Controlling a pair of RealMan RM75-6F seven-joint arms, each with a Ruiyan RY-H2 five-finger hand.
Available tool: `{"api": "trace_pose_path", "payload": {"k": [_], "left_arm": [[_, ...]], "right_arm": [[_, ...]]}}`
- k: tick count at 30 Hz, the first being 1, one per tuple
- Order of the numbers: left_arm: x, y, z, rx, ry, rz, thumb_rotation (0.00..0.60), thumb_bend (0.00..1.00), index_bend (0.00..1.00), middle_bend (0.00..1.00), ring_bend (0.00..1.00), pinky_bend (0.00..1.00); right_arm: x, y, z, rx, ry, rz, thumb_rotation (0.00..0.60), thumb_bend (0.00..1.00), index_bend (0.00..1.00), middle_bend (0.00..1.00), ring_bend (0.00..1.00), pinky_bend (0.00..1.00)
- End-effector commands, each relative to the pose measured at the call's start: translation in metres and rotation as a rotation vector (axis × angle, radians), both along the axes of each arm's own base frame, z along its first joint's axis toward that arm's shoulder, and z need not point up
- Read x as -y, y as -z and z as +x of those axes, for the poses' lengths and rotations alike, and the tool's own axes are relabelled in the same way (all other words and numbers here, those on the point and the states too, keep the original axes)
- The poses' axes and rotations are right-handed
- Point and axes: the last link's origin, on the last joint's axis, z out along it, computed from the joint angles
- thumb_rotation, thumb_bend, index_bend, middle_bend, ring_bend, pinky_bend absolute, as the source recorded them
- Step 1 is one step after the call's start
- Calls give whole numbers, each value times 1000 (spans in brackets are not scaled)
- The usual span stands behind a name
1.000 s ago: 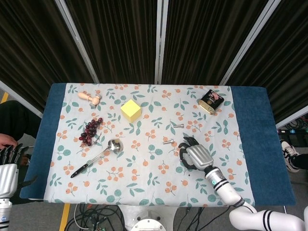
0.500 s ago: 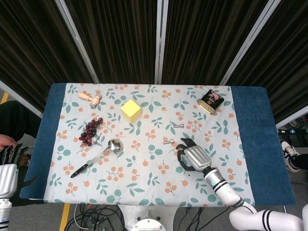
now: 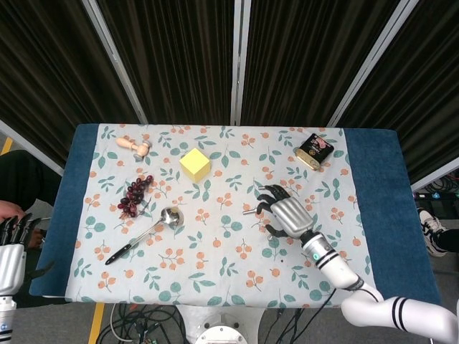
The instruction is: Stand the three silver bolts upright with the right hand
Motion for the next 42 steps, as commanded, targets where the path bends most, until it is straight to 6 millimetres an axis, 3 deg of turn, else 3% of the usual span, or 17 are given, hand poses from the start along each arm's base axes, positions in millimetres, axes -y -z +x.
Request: {"api": "trace_pose_path", "payload": {"k": [1,9,14,27,42], "left_arm": [[1,0,-1,-1,-7,1,600,15,146,67,0,0],[3,0,-5,2,-24,1,600,14,146,67,0,0],[3,0,-7,8,-29,2,600,15,146,67,0,0],[3,2,-11,17,-33,1,600,14,146,67,0,0],[5,3,-14,25,-37,0,600,15,146,67,0,0]], "right_arm": [[28,17,13,-158,-69,-36,600,254,380,195,0,0],[45,60,28,-274,-101,-30,600,248,356,180,0,0],[45,76,32,-288,-99,-21,600,248,382,180,0,0],[41,87,31,-299,-82,-4,600,258,433,184,0,0],[36,89,35,-248,-64,0,600,381,564,233,0,0]]}}
